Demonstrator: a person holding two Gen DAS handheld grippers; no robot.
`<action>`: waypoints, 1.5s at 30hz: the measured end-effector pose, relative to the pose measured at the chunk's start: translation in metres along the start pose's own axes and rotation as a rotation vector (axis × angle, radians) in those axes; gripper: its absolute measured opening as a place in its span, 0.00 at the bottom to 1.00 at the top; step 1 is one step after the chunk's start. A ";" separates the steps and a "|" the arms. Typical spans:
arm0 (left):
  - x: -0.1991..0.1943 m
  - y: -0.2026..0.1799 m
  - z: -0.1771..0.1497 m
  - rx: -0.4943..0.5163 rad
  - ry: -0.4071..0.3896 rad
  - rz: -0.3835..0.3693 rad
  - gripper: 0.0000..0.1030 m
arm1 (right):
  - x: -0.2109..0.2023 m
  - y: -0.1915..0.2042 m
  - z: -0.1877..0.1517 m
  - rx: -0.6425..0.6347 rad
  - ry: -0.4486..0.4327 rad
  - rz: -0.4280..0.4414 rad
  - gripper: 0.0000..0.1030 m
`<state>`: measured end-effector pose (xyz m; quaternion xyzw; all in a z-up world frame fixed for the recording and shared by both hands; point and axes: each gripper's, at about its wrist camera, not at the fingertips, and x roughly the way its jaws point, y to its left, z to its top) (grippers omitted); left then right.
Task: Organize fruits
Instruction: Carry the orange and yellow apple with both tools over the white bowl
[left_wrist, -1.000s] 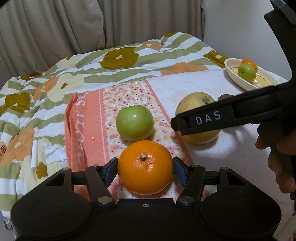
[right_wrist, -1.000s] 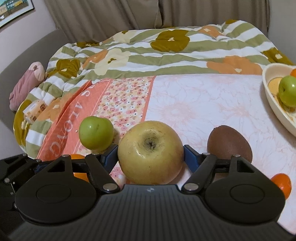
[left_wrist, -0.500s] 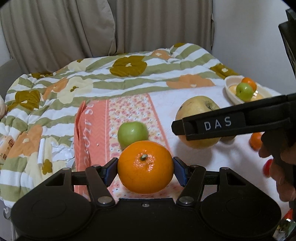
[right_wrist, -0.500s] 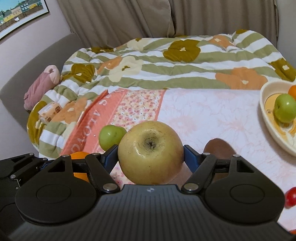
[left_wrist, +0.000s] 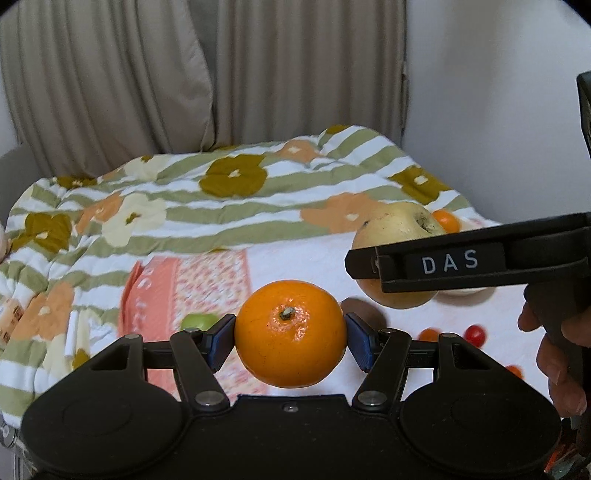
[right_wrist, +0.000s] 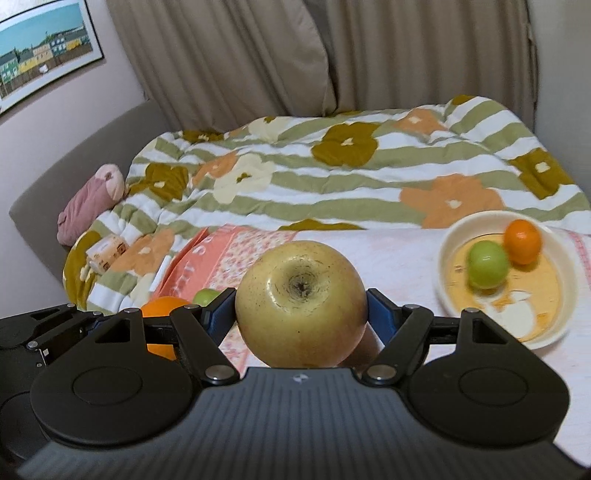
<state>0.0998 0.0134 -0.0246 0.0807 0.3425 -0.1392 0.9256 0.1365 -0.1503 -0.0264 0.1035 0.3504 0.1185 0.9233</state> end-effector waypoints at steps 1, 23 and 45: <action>0.000 -0.007 0.004 0.001 -0.004 -0.007 0.65 | -0.004 -0.007 0.001 0.005 -0.003 -0.003 0.86; 0.086 -0.156 0.055 0.074 0.027 -0.128 0.65 | -0.032 -0.214 0.017 0.096 0.005 -0.168 0.86; 0.184 -0.216 0.047 0.171 0.169 -0.144 0.66 | 0.025 -0.279 0.022 0.072 0.094 -0.153 0.87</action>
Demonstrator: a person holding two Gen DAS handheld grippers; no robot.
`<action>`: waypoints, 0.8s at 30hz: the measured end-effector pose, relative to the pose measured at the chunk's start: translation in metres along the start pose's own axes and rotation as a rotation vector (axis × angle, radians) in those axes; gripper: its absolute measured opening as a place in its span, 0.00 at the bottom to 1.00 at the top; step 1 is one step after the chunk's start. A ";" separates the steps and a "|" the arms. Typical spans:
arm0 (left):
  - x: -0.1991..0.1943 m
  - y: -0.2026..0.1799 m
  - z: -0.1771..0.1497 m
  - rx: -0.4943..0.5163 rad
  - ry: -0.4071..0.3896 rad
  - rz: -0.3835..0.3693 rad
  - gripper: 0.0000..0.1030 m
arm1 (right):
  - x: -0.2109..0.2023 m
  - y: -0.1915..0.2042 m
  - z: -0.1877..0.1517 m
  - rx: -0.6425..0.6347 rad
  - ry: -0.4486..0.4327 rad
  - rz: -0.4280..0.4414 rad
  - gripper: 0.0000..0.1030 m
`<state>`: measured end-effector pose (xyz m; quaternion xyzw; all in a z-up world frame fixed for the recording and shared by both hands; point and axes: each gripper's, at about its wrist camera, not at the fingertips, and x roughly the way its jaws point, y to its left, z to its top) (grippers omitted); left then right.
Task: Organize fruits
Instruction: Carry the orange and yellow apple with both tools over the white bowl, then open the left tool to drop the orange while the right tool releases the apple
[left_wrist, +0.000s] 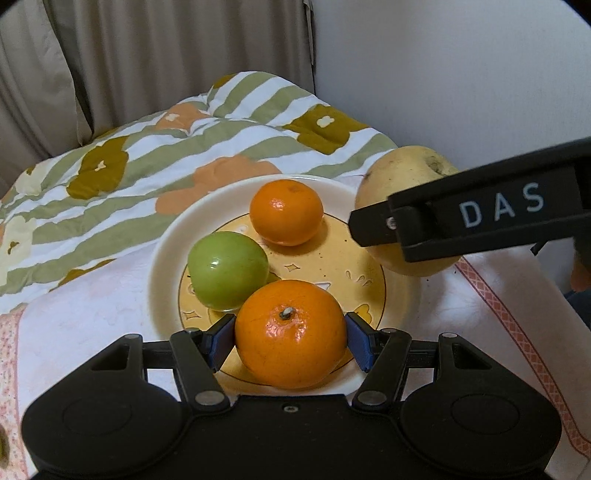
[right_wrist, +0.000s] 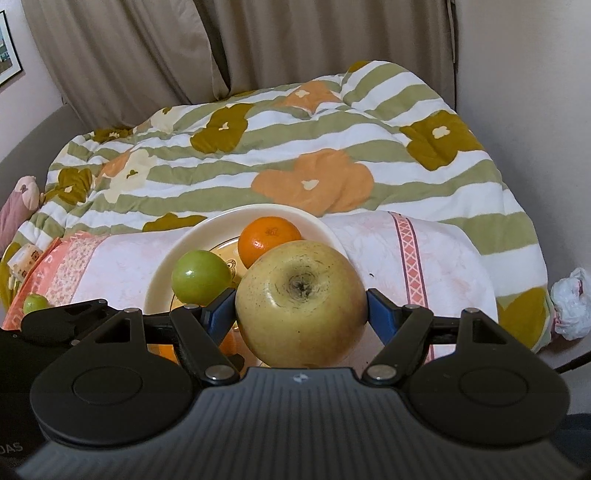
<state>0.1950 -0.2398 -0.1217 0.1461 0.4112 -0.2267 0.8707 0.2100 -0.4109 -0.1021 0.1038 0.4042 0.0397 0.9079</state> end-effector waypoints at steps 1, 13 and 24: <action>0.000 0.000 0.000 -0.002 0.002 -0.006 0.68 | 0.001 0.001 0.000 -0.002 0.002 0.001 0.87; -0.034 0.015 -0.003 -0.006 -0.081 0.063 0.97 | 0.014 0.007 0.007 -0.029 0.010 0.024 0.87; -0.049 0.038 -0.014 -0.080 -0.066 0.083 0.97 | 0.035 0.019 0.006 -0.045 0.027 0.025 0.87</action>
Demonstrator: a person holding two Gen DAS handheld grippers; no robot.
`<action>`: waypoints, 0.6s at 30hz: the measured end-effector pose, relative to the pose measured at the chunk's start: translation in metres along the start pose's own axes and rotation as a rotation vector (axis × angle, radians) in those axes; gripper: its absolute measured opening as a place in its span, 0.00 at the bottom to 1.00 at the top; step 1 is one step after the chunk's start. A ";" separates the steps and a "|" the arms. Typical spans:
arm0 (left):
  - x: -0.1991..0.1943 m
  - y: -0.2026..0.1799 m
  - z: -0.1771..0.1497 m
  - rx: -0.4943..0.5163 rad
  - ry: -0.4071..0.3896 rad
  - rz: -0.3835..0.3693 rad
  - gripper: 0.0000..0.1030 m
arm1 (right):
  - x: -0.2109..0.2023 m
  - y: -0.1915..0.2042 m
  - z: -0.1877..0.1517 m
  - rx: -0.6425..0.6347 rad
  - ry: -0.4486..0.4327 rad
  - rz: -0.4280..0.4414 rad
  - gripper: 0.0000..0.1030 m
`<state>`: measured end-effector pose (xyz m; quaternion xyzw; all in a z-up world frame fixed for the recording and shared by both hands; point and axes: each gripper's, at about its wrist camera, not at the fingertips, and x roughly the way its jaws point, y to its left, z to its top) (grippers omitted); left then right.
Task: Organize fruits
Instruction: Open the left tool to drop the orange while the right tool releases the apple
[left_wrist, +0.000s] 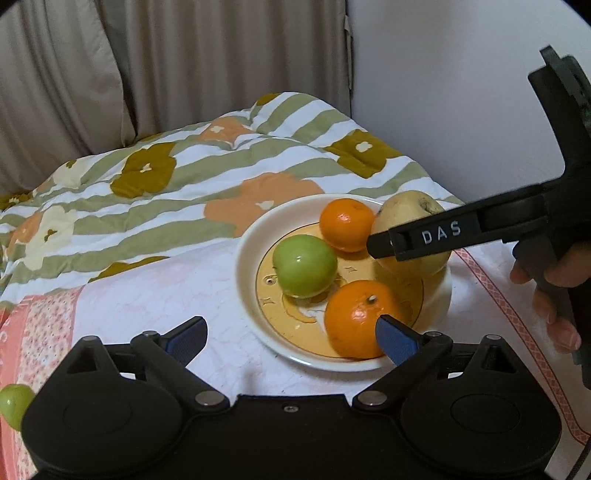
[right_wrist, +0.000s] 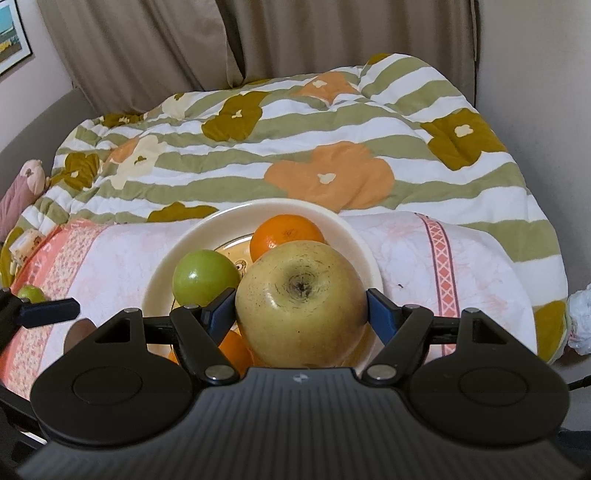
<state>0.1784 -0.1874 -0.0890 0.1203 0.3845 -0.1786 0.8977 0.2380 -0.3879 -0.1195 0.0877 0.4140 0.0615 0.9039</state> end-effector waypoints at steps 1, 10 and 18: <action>0.000 0.001 -0.001 -0.002 0.001 0.003 0.97 | 0.002 0.001 -0.001 -0.004 0.001 0.001 0.87; 0.001 0.008 -0.008 -0.040 0.023 0.010 0.97 | 0.012 0.005 -0.010 -0.021 -0.002 0.001 0.87; -0.005 0.015 -0.011 -0.071 0.021 0.016 0.97 | -0.007 0.008 -0.013 -0.028 -0.076 -0.029 1.00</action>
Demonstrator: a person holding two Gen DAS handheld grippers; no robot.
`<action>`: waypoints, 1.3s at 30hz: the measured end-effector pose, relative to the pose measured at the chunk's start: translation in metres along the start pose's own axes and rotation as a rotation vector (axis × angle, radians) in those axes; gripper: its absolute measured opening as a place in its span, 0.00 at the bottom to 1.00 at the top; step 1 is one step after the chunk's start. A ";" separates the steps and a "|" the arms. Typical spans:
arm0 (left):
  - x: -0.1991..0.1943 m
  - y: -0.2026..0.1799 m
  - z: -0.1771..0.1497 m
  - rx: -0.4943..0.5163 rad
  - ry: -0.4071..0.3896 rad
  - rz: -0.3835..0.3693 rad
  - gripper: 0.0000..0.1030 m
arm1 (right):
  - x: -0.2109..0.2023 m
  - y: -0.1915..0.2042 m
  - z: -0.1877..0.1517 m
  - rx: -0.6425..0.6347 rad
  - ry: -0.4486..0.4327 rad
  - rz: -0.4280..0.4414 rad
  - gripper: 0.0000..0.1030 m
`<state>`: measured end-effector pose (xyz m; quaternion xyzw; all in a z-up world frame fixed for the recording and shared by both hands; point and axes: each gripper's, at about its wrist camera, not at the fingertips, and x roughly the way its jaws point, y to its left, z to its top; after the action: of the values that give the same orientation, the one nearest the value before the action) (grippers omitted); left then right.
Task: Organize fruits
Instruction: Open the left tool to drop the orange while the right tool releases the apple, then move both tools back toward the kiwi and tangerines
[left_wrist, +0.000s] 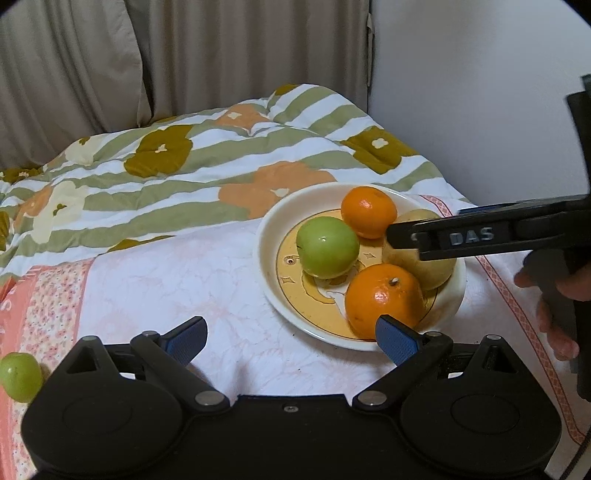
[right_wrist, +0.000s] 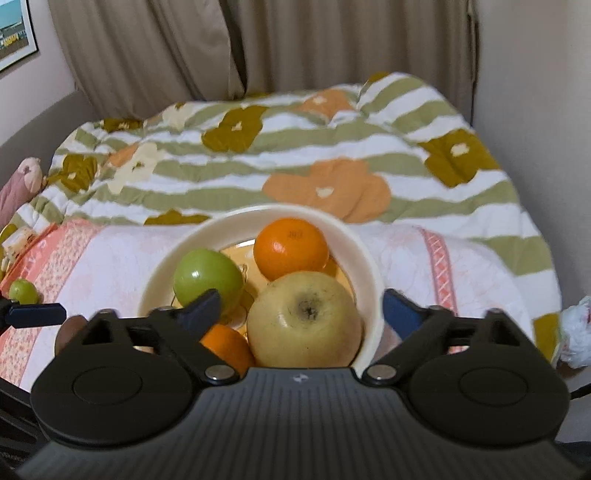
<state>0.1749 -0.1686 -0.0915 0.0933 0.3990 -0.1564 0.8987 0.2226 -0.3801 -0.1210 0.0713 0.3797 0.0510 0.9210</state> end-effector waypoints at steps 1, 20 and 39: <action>-0.004 0.001 0.000 -0.003 -0.005 0.008 0.97 | -0.003 0.000 0.000 0.003 0.000 0.004 1.00; -0.085 0.016 -0.010 -0.040 -0.118 0.066 0.97 | -0.082 0.036 -0.005 -0.049 -0.065 -0.004 1.00; -0.148 0.074 -0.047 -0.052 -0.188 0.092 1.00 | -0.148 0.112 -0.026 -0.048 -0.121 -0.116 1.00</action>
<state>0.0749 -0.0553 -0.0087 0.0731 0.3120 -0.1124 0.9406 0.0954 -0.2896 -0.0175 0.0300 0.3254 0.0020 0.9451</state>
